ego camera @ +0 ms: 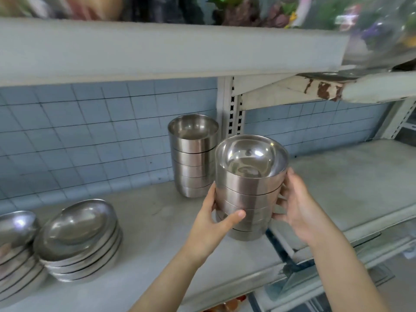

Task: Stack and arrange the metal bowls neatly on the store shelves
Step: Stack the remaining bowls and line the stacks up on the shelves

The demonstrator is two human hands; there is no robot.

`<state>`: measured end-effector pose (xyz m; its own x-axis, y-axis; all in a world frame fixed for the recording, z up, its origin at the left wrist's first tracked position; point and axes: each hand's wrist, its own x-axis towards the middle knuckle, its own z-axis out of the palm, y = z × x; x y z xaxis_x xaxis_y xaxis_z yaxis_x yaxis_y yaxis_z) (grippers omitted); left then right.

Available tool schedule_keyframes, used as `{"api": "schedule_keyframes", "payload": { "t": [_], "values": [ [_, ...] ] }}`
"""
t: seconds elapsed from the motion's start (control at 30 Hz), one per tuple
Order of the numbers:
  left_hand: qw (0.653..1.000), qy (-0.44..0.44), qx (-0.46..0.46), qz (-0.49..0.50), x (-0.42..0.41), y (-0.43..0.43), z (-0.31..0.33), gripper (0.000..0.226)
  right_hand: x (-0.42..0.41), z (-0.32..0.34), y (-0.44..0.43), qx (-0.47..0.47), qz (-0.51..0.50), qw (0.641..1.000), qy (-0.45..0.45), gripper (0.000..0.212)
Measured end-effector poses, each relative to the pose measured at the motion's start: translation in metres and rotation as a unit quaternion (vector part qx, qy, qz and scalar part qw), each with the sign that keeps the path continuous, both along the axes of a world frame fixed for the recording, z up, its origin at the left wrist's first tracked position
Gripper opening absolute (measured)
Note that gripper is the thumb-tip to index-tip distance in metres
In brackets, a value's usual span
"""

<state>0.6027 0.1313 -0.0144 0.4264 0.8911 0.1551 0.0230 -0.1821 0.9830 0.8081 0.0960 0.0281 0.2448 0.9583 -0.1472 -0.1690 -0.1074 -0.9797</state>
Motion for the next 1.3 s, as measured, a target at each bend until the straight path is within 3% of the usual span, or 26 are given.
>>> {"api": "schedule_keyframes", "payload": {
  "t": [0.23, 0.47, 0.6, 0.67, 0.77, 0.97, 1.3],
  "values": [
    [0.999, 0.04, -0.003, 0.002, 0.122, -0.005, -0.017, 0.108, 0.12, -0.002, 0.012, -0.019, -0.002, 1.0, -0.014, 0.065],
    [0.992, 0.083, 0.002, 0.096, 0.198, -0.009, -0.018, 0.107, 0.193, -0.012, 0.029, 0.011, 0.077, 0.996, -0.048, 0.068],
    [0.987, 0.108, 0.005, 0.122, 0.214, -0.007, -0.023, 0.096, 0.22, -0.03, 0.029, 0.085, 0.161, 0.979, -0.093, 0.086],
    [0.985, 0.117, 0.011, 0.125, 0.216, -0.008, -0.026, 0.102, 0.229, -0.045, 0.025, 0.094, 0.197, 0.969, -0.12, 0.096],
    [0.982, 0.124, 0.028, 0.142, 0.217, -0.007, -0.034, 0.105, 0.233, -0.064, 0.021, 0.112, 0.182, 0.962, -0.169, 0.103],
    [0.98, 0.125, -0.016, 0.151, 0.229, 0.017, -0.036, 0.101, 0.245, -0.062, 0.05, 0.115, 0.192, 0.951, -0.215, 0.087],
    [0.975, 0.145, -0.006, 0.169, 0.243, 0.084, -0.026, 0.09, 0.254, -0.061, 0.127, 0.104, 0.203, 0.949, -0.22, 0.09]
  ]
}}
